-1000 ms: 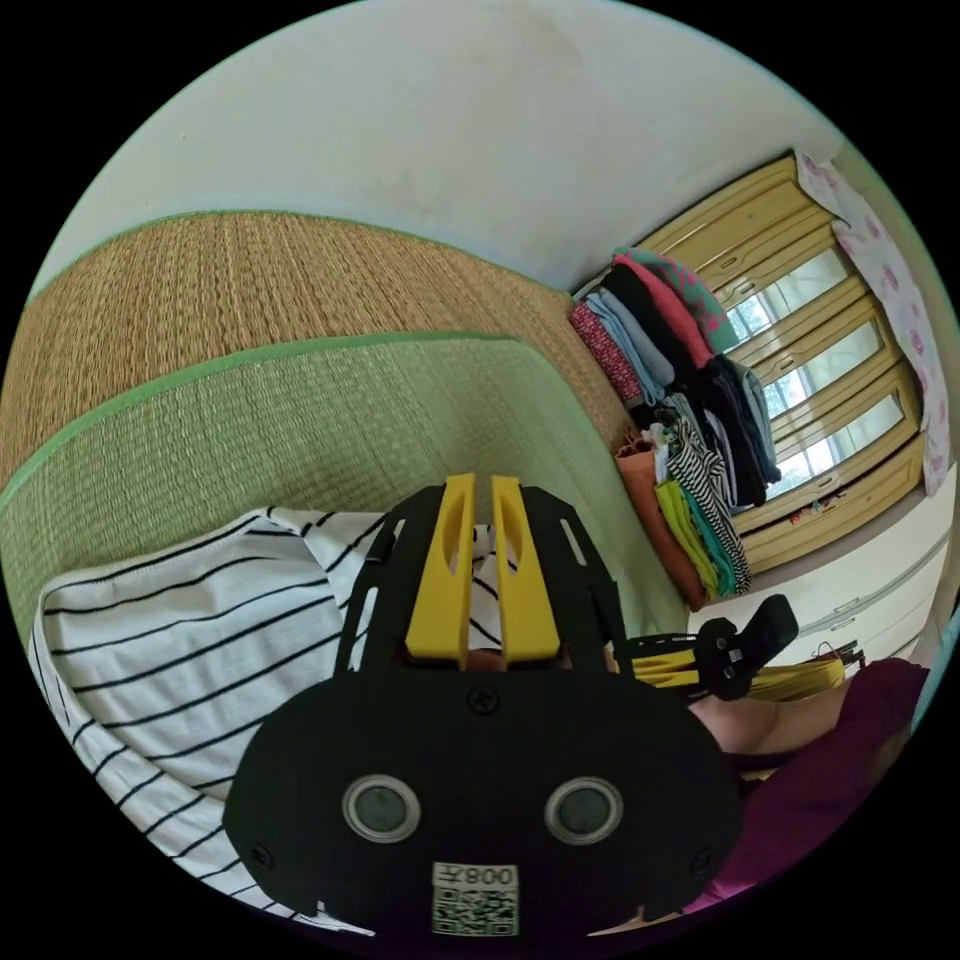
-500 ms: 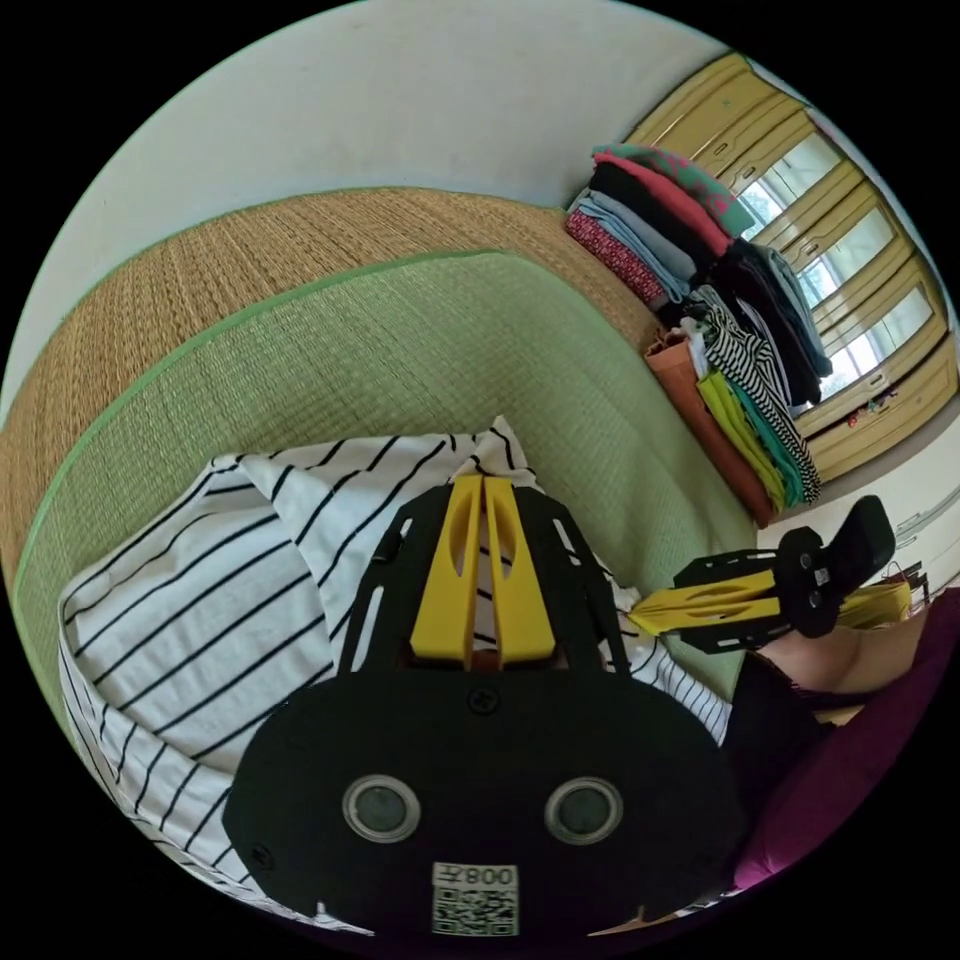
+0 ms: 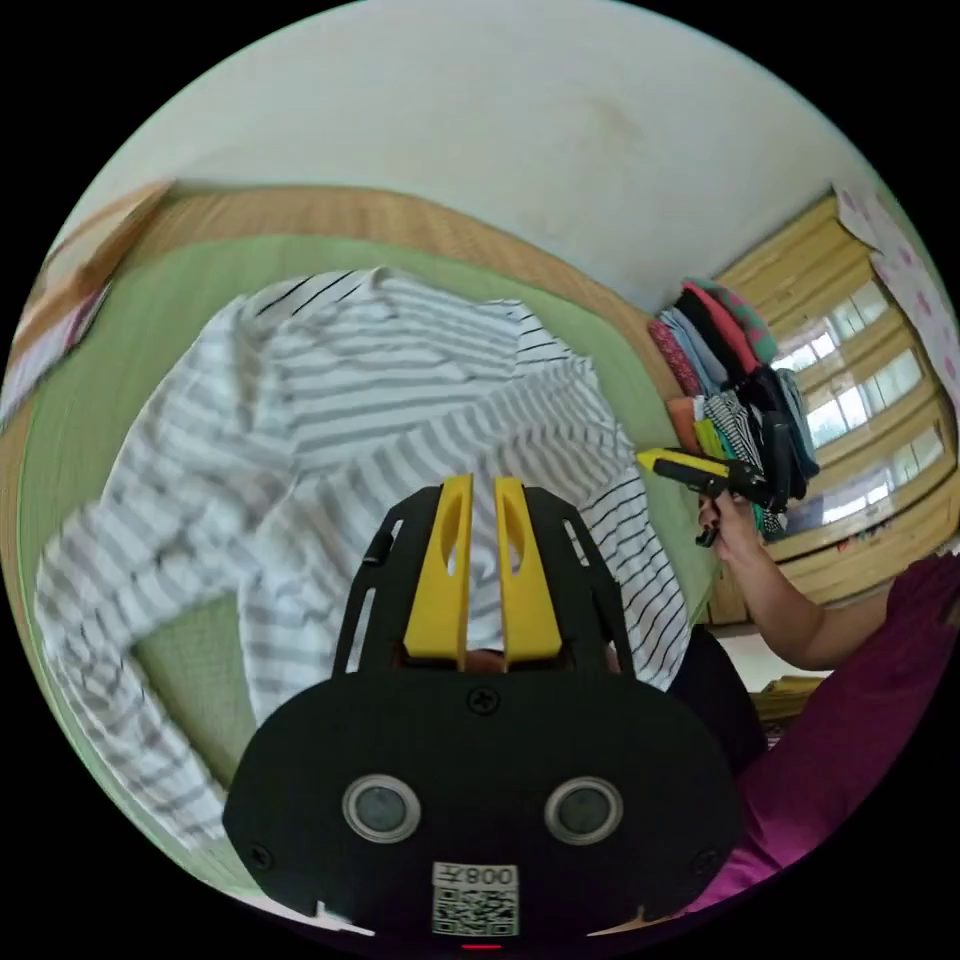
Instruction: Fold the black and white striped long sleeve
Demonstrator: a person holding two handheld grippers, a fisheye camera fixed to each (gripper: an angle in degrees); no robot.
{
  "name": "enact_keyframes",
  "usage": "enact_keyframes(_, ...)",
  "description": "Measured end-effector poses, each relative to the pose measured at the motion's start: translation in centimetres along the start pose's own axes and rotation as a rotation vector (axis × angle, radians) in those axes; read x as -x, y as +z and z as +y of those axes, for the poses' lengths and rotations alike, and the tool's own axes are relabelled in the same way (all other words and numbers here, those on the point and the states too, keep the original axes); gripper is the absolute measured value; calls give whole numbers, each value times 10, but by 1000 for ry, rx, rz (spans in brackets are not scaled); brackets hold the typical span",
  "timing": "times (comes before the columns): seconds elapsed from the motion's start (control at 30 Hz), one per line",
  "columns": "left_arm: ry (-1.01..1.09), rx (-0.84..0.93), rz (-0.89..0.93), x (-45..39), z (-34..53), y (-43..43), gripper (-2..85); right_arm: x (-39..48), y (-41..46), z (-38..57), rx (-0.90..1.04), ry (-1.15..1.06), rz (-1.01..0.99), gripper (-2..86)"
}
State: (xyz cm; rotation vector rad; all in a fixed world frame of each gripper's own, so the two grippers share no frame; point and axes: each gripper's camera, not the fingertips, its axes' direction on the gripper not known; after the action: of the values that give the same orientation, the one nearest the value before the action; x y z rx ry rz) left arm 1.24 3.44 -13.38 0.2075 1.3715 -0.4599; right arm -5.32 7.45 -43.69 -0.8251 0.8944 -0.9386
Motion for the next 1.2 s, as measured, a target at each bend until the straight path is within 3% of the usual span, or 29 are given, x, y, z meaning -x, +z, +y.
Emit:
enact_keyframes(0.07, -111, 27, -22, 25, 20, -26, 28, 13, -4, -10, 13, -18, 3, 0)
enact_keyframes(0.17, -187, -60, 96, 39, 26, -78, 30, 23, 1, -28, 75, -37, 41, -1)
enact_keyframes(0.27, -268, -158, 78, 50, 38, -148, 40, 14, -10, -40, 108, 8, 27, -2)
enact_keyframes(0.47, -530, -331, -220, 79, 85, -287, 75, 19, -62, -63, 103, 20, 31, -1)
enact_keyframes(0.63, -615, -313, -307, 96, 64, -338, 93, 64, -90, -100, 99, -53, -29, 3)
enact_keyframes(0.83, -591, -261, -281, 93, 17, -381, 40, 169, -104, -158, 138, -284, -174, 20)
enact_keyframes(1.07, -502, -511, -183, 62, -15, -515, 9, 290, -133, -220, 130, -550, -311, 22)
enact_keyframes(1.2, -371, -554, -159, 32, -48, -574, 7, 349, -165, -254, 76, -668, -362, 36)
